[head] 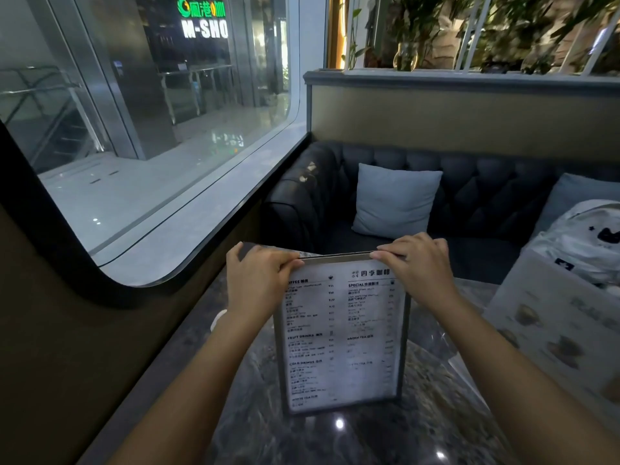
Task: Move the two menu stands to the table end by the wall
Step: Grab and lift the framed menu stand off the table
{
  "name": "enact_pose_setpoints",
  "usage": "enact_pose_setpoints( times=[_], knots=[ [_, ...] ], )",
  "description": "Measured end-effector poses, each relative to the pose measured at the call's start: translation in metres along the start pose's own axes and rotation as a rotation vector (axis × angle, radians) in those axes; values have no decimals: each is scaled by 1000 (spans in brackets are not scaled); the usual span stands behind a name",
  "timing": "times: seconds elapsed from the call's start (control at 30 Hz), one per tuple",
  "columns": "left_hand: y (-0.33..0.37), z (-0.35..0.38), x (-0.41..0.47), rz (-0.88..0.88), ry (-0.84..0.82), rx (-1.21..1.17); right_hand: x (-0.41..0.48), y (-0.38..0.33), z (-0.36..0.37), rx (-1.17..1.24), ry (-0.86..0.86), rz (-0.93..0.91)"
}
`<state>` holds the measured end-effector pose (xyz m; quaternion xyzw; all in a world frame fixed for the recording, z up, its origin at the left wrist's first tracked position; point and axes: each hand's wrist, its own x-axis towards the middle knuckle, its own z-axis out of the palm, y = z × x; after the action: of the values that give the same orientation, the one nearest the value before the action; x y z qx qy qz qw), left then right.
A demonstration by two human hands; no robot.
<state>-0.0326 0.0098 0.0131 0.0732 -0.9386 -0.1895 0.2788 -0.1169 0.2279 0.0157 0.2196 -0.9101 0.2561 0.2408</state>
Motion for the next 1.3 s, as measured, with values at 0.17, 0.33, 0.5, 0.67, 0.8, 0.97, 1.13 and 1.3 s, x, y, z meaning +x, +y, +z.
enact_pose_setpoints(
  times=[0.17, 0.33, 0.5, 0.67, 0.8, 0.97, 1.13, 1.3],
  knots=[
    [5, 6, 16, 27, -64, 0, -10, 2, -12, -71, 22, 52],
    [12, 13, 26, 50, -99, 3, -21, 5, -22, -119, 46, 91],
    [14, 18, 27, 64, -95, -20, -28, 4, -23, -164, 70, 109],
    [13, 18, 27, 80, -108, -28, -29, 2, -21, -152, 55, 118],
    [15, 20, 23, 131, -83, -11, -29, 0, -23, -236, 8, 106],
    [28, 21, 18, 239, 18, 97, -40, 3, -33, -267, 28, 99],
    [67, 24, 23, 401, 68, 0, -57, 17, -60, -321, 84, 118],
    [129, 40, 26, 536, 35, -120, -77, 41, -97, -390, 199, 162]
  ],
)
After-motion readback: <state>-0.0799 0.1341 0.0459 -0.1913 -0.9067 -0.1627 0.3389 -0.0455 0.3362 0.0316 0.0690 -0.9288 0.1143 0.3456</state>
